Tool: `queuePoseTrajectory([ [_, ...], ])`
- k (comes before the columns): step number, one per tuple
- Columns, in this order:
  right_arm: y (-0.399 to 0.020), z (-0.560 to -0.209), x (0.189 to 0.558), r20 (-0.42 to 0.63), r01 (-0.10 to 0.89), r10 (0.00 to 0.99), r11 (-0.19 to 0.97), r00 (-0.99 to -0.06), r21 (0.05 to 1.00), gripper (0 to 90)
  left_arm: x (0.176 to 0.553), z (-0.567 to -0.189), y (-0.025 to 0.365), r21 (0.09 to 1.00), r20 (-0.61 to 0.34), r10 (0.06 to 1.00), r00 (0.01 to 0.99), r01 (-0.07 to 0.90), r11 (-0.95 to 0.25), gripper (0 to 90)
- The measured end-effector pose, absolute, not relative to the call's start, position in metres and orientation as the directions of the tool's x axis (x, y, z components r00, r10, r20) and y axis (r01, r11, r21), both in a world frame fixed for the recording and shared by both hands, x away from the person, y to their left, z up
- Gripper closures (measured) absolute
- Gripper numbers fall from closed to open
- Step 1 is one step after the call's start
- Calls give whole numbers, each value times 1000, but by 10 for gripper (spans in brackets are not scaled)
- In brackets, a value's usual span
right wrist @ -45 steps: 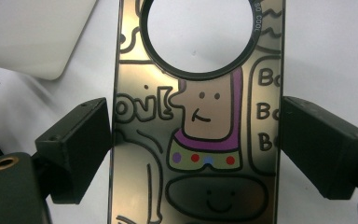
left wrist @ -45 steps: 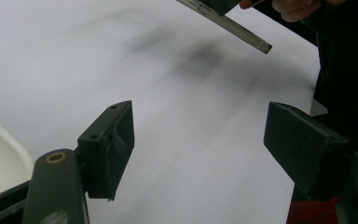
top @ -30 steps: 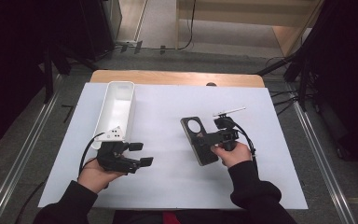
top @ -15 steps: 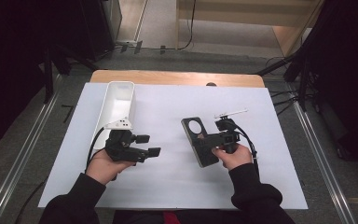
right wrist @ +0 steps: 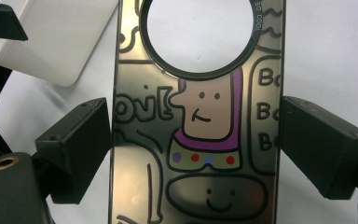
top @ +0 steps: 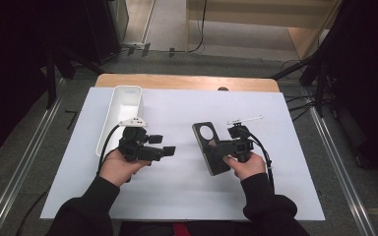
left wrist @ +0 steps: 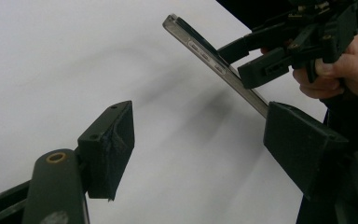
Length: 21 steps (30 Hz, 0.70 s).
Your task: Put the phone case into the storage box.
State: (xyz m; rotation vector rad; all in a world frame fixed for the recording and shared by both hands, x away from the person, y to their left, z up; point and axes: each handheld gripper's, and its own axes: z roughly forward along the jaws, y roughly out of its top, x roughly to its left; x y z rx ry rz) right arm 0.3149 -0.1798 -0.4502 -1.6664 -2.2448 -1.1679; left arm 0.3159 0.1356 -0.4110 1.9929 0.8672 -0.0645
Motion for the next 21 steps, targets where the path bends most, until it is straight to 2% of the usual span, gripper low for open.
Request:
queuePoseTrajectory([
  [5,-179,-451,315,512,855,766,93,-389,511,106,321,-410,130,734,-370,557,744,601,-316,247],
  [6,-179,-451,315,513,855,765,92,-389,511,106,322,-409,129,735,-368,556,745,599,-316,271],
  [21,-176,-450,314,517,840,759,70,-395,539,105,336,-409,119,725,-391,570,723,624,-293,270],
])
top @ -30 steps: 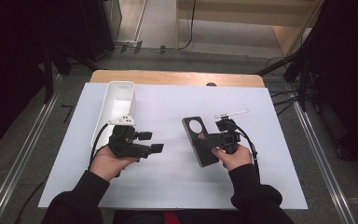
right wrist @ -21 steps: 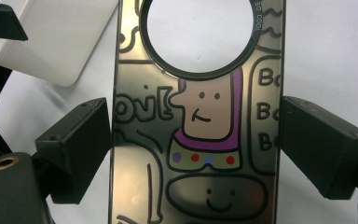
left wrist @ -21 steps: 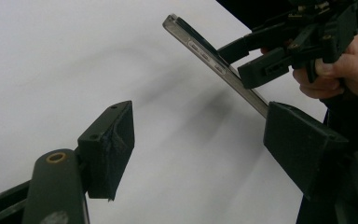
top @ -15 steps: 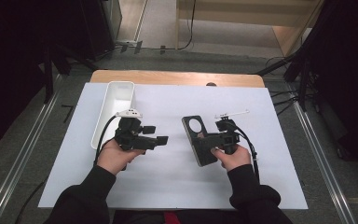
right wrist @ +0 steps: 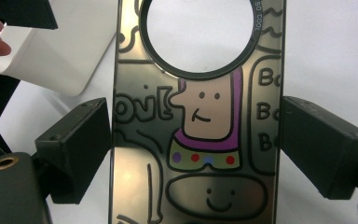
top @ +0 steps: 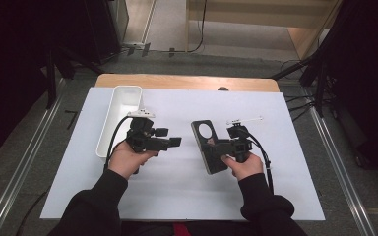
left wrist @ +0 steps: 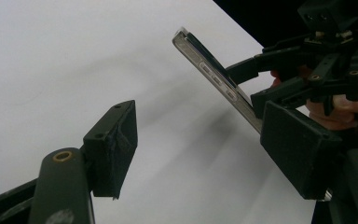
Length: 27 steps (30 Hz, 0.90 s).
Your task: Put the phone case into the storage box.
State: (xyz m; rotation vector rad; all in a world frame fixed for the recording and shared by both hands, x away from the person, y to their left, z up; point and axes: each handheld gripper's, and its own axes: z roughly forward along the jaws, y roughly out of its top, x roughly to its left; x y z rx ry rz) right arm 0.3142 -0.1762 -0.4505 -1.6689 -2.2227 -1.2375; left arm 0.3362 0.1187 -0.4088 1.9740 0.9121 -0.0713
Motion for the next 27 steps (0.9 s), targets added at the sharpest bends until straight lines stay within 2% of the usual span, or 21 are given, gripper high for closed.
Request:
queuePoseTrajectory([
  [27,-160,-455,317,527,831,770,8,-361,557,105,363,-408,101,673,-452,640,622,708,-213,290],
])
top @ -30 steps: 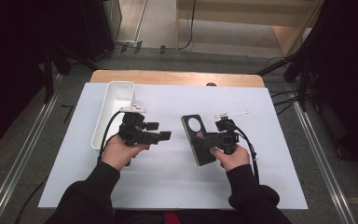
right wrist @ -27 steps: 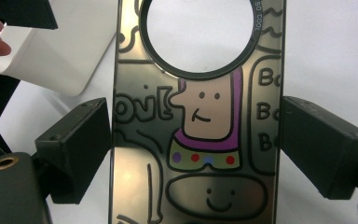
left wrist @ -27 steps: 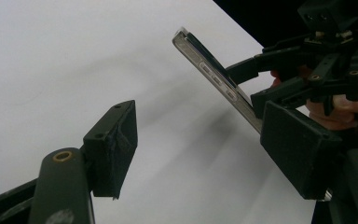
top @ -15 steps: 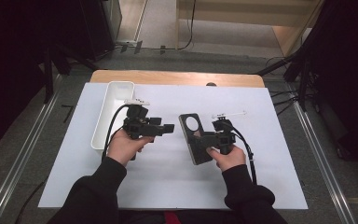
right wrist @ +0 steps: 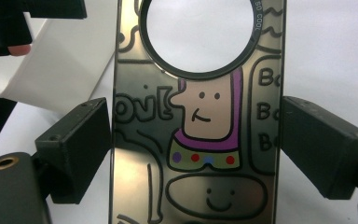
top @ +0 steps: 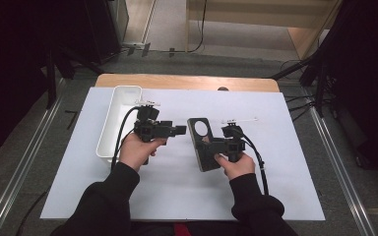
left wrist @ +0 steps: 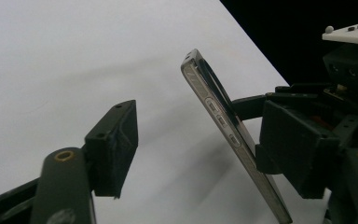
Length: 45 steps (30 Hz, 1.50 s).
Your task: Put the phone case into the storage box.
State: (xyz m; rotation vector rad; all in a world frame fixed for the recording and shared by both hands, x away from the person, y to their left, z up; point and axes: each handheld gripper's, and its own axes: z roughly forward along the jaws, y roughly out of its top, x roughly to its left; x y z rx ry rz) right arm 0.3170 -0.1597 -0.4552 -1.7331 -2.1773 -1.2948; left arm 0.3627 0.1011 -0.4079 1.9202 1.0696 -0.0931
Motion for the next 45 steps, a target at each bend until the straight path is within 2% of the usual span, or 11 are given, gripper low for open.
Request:
queuePoseTrajectory([
  [22,-142,-459,313,566,827,750,-46,-341,560,106,374,-409,94,663,-471,655,590,727,-178,291],
  [25,-139,-460,313,575,827,746,-58,-337,560,105,376,-409,92,660,-471,662,583,731,-174,319],
  [45,-137,-463,315,591,810,742,-114,-315,575,105,384,-415,82,648,-491,672,555,748,-144,292],
])
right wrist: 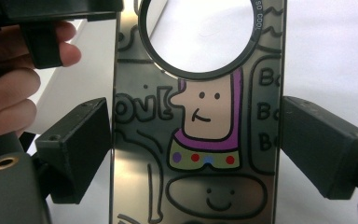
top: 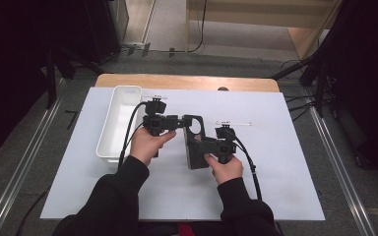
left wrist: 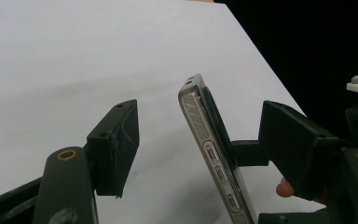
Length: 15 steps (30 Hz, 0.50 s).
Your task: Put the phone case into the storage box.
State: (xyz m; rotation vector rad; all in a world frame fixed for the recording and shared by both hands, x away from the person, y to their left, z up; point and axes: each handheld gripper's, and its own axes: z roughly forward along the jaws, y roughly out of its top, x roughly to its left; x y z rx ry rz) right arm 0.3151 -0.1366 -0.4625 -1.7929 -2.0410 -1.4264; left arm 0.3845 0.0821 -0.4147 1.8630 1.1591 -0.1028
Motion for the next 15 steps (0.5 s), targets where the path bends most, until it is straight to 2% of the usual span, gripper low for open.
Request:
queuePoseTrajectory([
  [15,-123,-464,316,595,804,737,-120,-320,582,106,389,-415,86,607,-528,697,485,790,-89,429],
])
